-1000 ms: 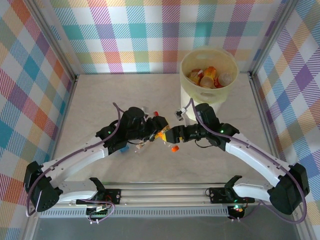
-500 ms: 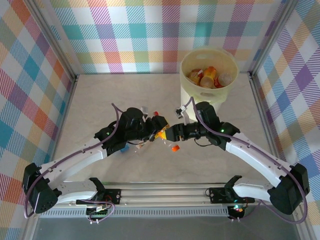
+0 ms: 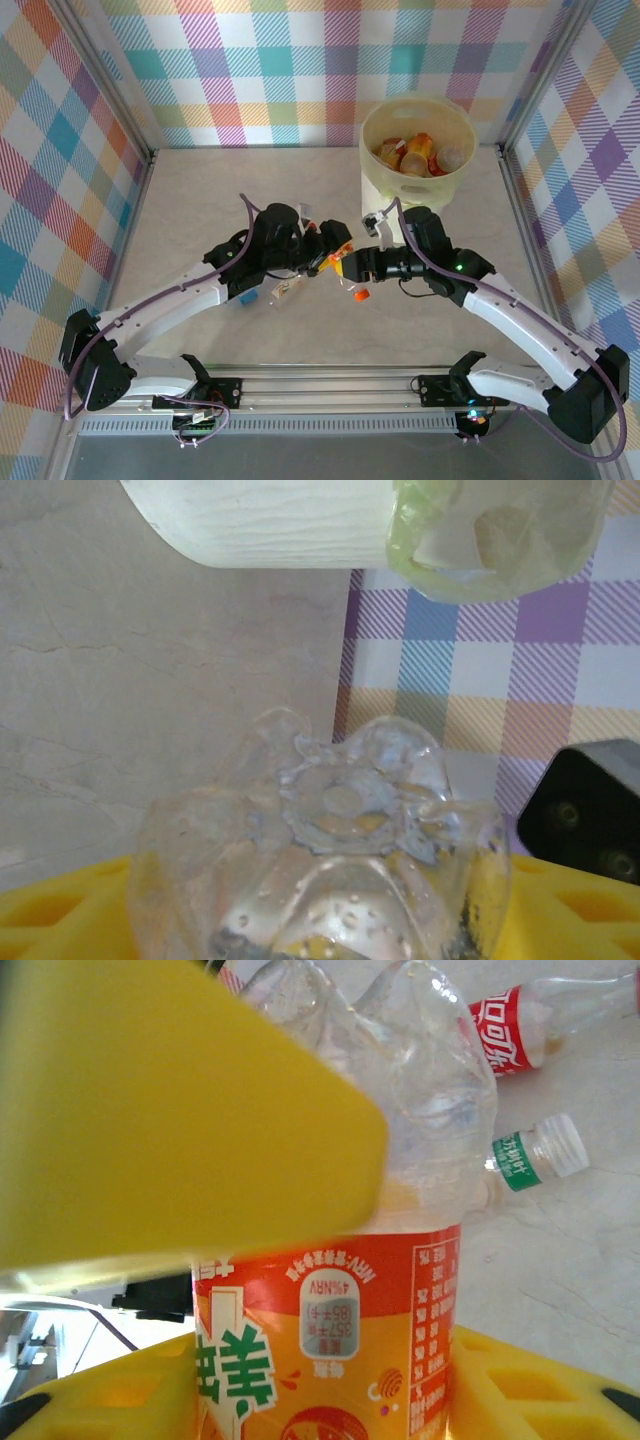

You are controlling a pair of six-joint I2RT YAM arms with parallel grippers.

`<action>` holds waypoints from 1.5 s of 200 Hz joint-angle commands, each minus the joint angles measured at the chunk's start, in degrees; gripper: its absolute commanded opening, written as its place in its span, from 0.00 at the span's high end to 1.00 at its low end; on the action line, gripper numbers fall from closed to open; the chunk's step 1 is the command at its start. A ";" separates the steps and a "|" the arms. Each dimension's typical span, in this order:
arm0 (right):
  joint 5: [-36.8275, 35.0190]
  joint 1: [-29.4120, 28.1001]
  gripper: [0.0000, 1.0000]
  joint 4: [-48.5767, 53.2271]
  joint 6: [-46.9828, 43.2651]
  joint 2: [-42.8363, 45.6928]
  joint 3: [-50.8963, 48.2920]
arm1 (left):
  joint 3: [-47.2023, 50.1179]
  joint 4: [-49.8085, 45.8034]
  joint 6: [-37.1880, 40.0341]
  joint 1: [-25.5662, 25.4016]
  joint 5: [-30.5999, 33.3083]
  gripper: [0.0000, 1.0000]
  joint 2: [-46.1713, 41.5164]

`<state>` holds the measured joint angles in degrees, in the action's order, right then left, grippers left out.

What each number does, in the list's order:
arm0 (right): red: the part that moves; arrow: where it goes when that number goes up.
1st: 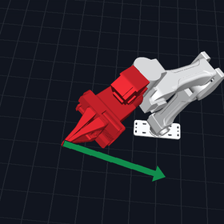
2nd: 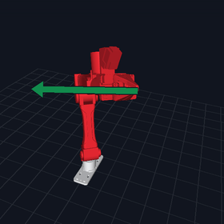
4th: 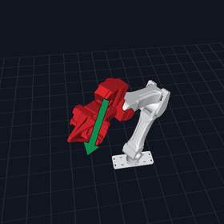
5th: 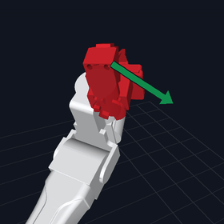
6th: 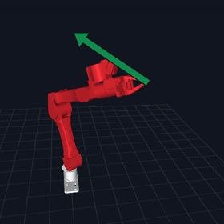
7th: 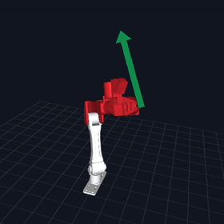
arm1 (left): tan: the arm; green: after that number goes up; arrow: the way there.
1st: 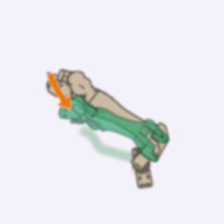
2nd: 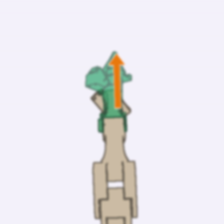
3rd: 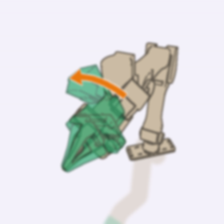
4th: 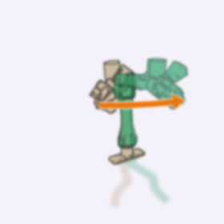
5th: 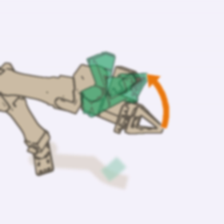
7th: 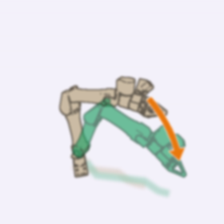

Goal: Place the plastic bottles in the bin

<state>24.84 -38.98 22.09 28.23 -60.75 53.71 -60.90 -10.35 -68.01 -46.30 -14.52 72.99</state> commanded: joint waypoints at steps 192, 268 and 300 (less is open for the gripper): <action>-36.07 12.25 0.49 32.63 -15.76 -21.52 53.97 | -0.06 -21.81 61.89 6.34 -3.14 0.00 -23.22; -40.36 20.44 0.47 40.21 -20.10 -40.88 77.83 | 7.67 -18.45 64.12 6.32 -1.33 0.00 -26.06; -43.42 22.22 0.47 43.89 -21.61 -47.97 85.56 | 7.85 -20.78 65.62 6.31 -0.36 0.00 -27.05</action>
<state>-15.20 -17.93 60.95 9.04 -104.73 134.13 -52.73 -30.59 -4.82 -40.18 -15.77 47.18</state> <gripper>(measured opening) 0.537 0.997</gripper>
